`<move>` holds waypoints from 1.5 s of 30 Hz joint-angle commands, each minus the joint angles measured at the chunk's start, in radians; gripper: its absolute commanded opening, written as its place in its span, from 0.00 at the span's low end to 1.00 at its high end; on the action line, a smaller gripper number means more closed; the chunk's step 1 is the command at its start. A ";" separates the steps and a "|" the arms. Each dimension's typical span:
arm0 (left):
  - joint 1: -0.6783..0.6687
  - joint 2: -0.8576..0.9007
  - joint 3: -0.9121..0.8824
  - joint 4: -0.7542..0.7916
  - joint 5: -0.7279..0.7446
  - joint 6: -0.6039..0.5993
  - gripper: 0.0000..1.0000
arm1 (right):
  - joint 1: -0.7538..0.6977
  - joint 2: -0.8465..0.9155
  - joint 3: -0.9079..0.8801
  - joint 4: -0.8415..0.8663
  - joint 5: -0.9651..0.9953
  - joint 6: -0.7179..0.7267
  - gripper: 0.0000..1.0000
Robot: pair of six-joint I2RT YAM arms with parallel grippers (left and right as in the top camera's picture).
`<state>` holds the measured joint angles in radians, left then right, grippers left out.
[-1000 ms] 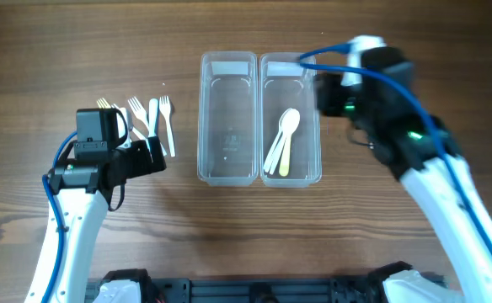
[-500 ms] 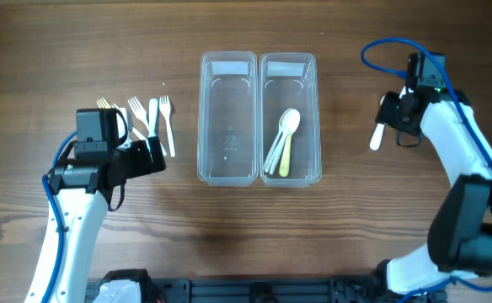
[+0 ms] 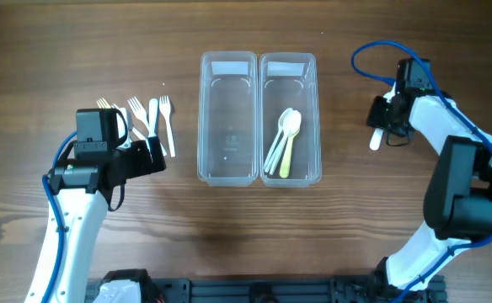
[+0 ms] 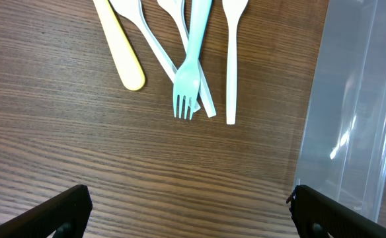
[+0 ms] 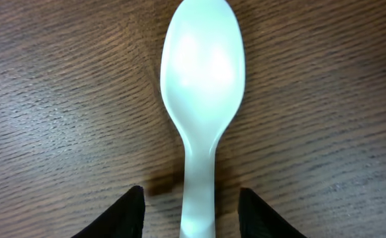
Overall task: Pack container
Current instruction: 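Grasp the last white spoon with the right gripper, then place the white spoon into the right tray, retract right arm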
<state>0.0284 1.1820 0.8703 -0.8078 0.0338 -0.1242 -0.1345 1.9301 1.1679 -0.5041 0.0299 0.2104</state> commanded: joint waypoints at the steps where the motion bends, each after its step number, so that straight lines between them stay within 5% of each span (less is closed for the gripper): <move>1: 0.003 0.004 0.022 0.002 -0.005 0.016 1.00 | -0.005 0.013 -0.005 0.011 -0.008 -0.010 0.43; 8: 0.003 0.004 0.022 0.003 -0.005 0.016 1.00 | -0.004 0.063 -0.005 -0.017 -0.009 -0.027 0.34; 14: 0.003 0.004 0.022 0.003 -0.005 0.016 1.00 | -0.003 0.046 0.011 -0.082 -0.054 -0.019 0.04; 23: 0.003 0.004 0.022 0.003 -0.005 0.016 1.00 | 0.068 -0.338 0.136 -0.230 -0.322 0.083 0.04; 28: 0.003 0.004 0.022 0.003 -0.006 0.016 1.00 | 0.349 -0.544 0.142 -0.233 -0.342 0.211 0.04; 32: 0.003 0.004 0.022 0.003 -0.006 0.016 1.00 | 0.508 -0.449 0.076 -0.171 -0.175 0.330 0.04; 38: 0.003 0.004 0.022 0.003 -0.006 0.016 1.00 | 0.586 -0.142 0.049 -0.035 -0.188 0.338 0.04; 39: 0.003 0.004 0.022 0.003 -0.005 0.016 1.00 | 0.586 -0.125 0.049 -0.018 -0.196 0.336 0.05; 41: 0.003 0.004 0.022 0.003 -0.005 0.016 1.00 | 0.586 -0.135 0.054 0.018 -0.254 0.249 0.37; 45: 0.003 0.004 0.022 0.003 -0.005 0.016 1.00 | 0.585 -0.259 0.078 0.010 -0.259 0.169 0.57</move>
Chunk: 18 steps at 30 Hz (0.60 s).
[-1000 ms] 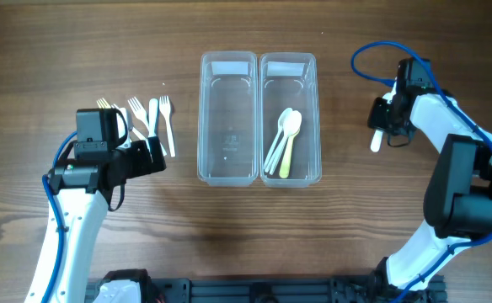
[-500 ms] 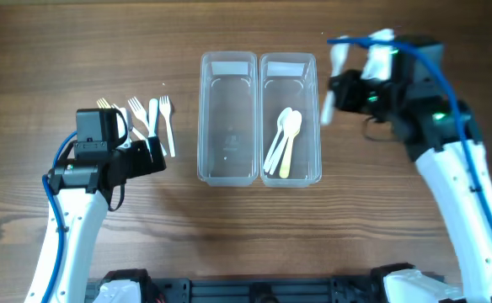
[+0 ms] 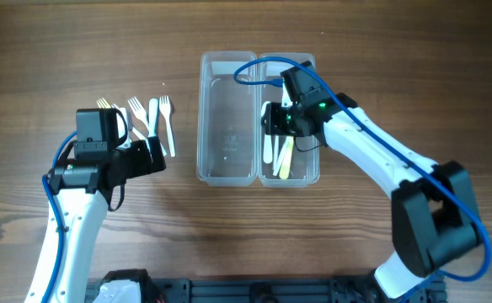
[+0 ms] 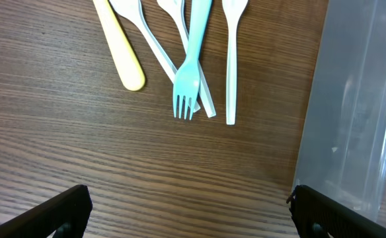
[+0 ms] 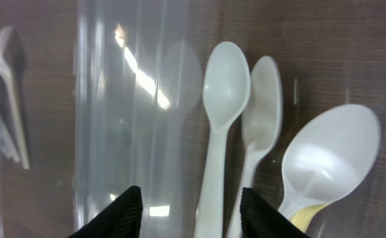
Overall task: Pack container
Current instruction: 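Place the white spoon into the right tray, retract right arm, then grasp the light-blue fork with the left gripper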
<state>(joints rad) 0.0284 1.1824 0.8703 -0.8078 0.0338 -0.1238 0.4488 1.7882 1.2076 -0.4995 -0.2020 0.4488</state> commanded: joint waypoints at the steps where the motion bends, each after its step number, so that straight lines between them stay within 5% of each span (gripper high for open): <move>1: 0.003 0.003 0.022 0.002 -0.005 0.016 1.00 | 0.002 -0.153 0.038 0.008 -0.027 -0.083 0.58; 7: 0.002 0.003 0.022 0.035 0.003 0.004 1.00 | -0.060 -0.474 0.038 -0.048 0.135 -0.090 0.60; 10: 0.002 0.003 0.022 0.059 0.121 -0.118 1.00 | -0.153 -0.589 0.038 -0.111 0.136 -0.083 0.60; 13: 0.002 0.003 0.022 0.060 0.279 -0.206 1.00 | -0.257 -0.641 0.038 -0.181 0.136 -0.083 0.60; 18: 0.000 0.005 0.022 0.063 0.287 -0.203 0.92 | -0.397 -0.627 0.038 -0.279 0.136 -0.083 0.66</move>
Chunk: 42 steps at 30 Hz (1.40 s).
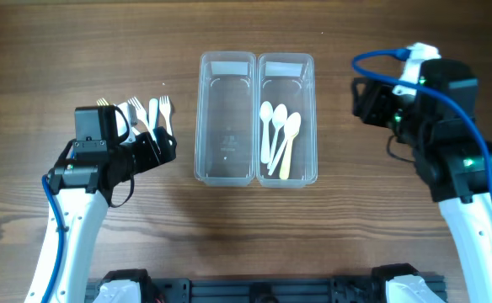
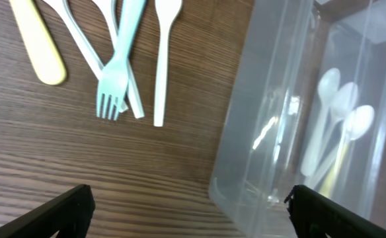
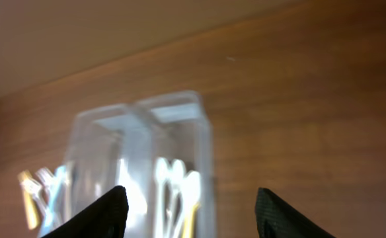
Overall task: Pack container
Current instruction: 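Grasp the light-blue fork with the left gripper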
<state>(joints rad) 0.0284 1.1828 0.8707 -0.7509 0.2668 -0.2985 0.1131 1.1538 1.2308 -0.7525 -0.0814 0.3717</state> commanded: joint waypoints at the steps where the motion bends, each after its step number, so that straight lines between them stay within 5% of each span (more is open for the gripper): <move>1: 0.000 0.007 0.026 0.002 0.048 -0.019 0.90 | -0.085 0.010 0.014 -0.035 0.015 -0.006 0.66; 6: -0.028 0.110 0.169 -0.131 -0.126 0.038 0.92 | -0.245 0.051 0.014 -0.053 0.014 -0.002 0.72; 12: -0.045 0.330 0.328 -0.095 -0.166 0.157 0.89 | -0.333 0.154 0.014 -0.109 -0.023 0.023 0.97; 15: -0.079 0.435 0.346 -0.027 -0.319 0.180 0.84 | -0.333 0.190 0.014 -0.119 -0.023 0.023 0.97; 25: -0.081 0.665 0.346 0.133 -0.385 0.254 0.59 | -0.333 0.200 0.014 -0.124 -0.023 0.023 0.94; 42: -0.067 0.737 0.346 0.259 -0.372 0.399 0.51 | -0.333 0.200 0.013 -0.135 -0.023 0.021 0.88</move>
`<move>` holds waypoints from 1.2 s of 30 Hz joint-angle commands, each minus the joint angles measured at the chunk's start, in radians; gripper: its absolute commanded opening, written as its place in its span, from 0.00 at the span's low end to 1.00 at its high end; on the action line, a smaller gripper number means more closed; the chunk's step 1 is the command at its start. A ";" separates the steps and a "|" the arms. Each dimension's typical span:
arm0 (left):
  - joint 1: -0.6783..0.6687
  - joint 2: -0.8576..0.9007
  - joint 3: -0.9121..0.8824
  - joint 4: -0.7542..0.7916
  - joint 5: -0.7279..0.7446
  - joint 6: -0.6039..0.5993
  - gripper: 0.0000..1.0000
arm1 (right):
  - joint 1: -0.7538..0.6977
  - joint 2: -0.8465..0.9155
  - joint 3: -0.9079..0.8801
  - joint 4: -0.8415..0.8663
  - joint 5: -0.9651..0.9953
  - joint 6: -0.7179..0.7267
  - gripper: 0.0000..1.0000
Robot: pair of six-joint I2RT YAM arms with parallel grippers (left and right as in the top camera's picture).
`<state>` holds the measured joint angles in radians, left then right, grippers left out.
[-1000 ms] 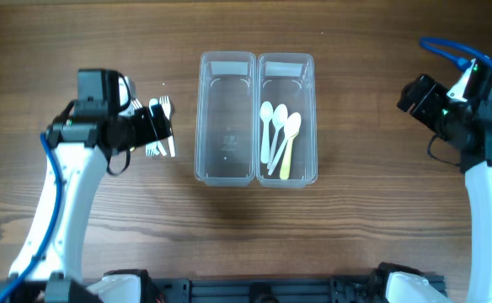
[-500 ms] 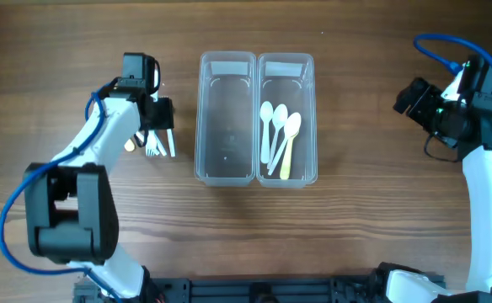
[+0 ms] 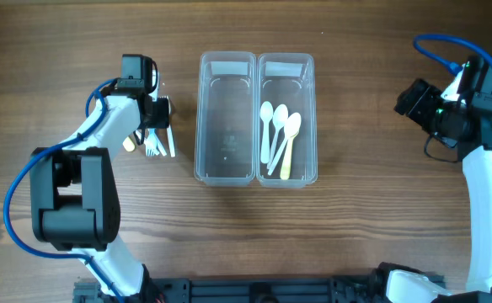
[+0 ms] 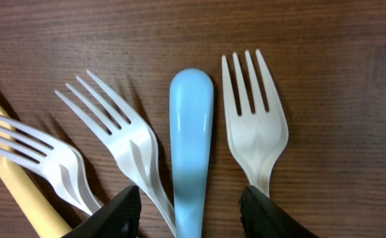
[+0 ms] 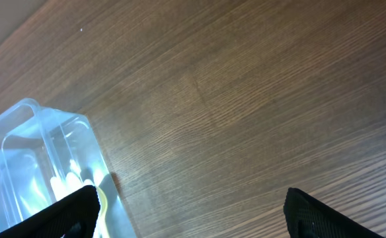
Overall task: Pack container
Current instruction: 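Grasp the light-blue fork with the left gripper, then place the light-blue fork into the left clear tray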
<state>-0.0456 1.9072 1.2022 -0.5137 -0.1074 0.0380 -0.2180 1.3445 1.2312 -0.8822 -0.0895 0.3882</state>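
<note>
Two clear plastic containers stand side by side mid-table. The left container (image 3: 227, 118) holds nothing. The right container (image 3: 307, 118) holds several spoons (image 3: 276, 139), white ones and a yellow one. A pile of plastic forks (image 3: 155, 139) lies to the left. My left gripper (image 3: 151, 112) (image 4: 190, 215) is open and low over the pile. Its fingers (image 4: 123, 211) stand on either side of the blue fork's handle (image 4: 192, 125), with white forks (image 4: 254, 125) flanking it. My right gripper (image 3: 414, 101) (image 5: 193, 215) hangs wide open at the far right, holding nothing.
A yellow fork handle (image 4: 18, 192) lies at the pile's left edge under white tines. The right wrist view shows bare wood and a corner of the right container (image 5: 38, 158). The right arm (image 3: 482, 168) runs along the table's right edge.
My left gripper has moved from the near left of the fork pile to directly over it, and its fingers have narrowed around the blue handle. The right gripper has moved further right.
My right gripper first straddled a white spoon on the table's right while the left waited open below the forks. Then the right gripper was over the right container with the spoon. Then it was back at the right, empty. Now the left gripper is at the forks.
</note>
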 commanded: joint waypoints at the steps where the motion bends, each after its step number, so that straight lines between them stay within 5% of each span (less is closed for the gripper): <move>1: 0.007 0.017 0.014 0.029 0.002 0.064 0.50 | -0.002 0.009 0.012 -0.006 -0.014 0.004 0.88; 16: 0.010 0.083 0.014 0.032 0.020 0.143 0.38 | -0.002 0.009 0.012 -0.013 0.005 0.003 0.87; 27: 0.011 0.068 0.023 -0.053 0.019 0.185 0.06 | -0.002 0.009 0.012 -0.019 0.015 0.005 0.87; 36: -0.103 -0.138 0.423 -0.519 0.061 0.000 0.04 | -0.002 0.009 0.012 -0.019 0.014 0.007 0.86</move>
<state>-0.0711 1.8755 1.5173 -0.9630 -0.0914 0.1234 -0.2180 1.3445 1.2312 -0.9047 -0.0883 0.3882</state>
